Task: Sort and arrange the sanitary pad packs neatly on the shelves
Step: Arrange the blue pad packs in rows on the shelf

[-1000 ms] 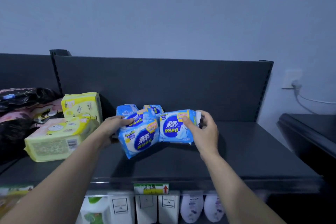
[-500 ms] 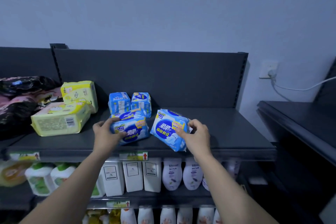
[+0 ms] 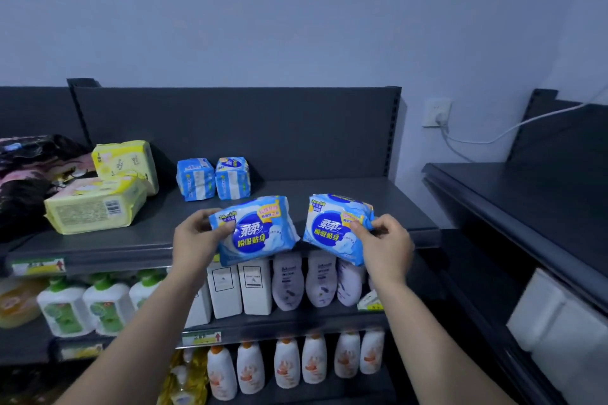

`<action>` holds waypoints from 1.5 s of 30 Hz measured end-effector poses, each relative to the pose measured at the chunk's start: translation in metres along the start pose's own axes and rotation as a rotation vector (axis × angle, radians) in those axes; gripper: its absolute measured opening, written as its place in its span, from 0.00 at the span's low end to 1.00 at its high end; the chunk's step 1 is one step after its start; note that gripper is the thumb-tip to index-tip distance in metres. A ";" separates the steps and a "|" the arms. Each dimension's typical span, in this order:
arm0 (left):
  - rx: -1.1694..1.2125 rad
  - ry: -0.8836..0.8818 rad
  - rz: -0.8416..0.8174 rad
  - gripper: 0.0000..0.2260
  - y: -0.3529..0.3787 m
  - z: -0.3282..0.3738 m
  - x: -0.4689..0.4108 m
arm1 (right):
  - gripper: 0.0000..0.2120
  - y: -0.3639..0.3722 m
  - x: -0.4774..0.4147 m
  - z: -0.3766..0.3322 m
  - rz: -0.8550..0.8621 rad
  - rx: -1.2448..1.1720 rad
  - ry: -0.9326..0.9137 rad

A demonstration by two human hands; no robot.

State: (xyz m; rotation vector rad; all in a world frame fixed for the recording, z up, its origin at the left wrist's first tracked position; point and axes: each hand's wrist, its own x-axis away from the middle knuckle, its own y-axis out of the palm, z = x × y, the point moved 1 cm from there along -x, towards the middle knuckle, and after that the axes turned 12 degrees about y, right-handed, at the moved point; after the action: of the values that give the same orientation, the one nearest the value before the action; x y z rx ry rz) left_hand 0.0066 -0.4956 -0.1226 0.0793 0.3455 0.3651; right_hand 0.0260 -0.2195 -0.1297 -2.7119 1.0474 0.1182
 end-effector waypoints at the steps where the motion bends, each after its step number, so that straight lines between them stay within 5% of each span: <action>1: -0.002 -0.029 -0.029 0.08 0.003 -0.002 0.007 | 0.16 -0.010 0.002 0.002 0.035 0.009 0.016; 21: 0.172 -0.342 -0.652 0.08 0.019 -0.009 0.164 | 0.13 -0.187 0.196 0.031 0.734 0.013 0.179; 45: 0.379 -0.354 -1.168 0.07 0.128 0.119 0.486 | 0.14 -0.520 0.405 0.036 1.194 0.070 0.185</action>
State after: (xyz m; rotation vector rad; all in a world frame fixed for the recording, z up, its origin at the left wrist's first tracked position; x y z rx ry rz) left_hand 0.4307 -0.2013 -0.1474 0.2888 0.0637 -0.8691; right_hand 0.6754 -0.1022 -0.1318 -1.6846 2.4792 0.0179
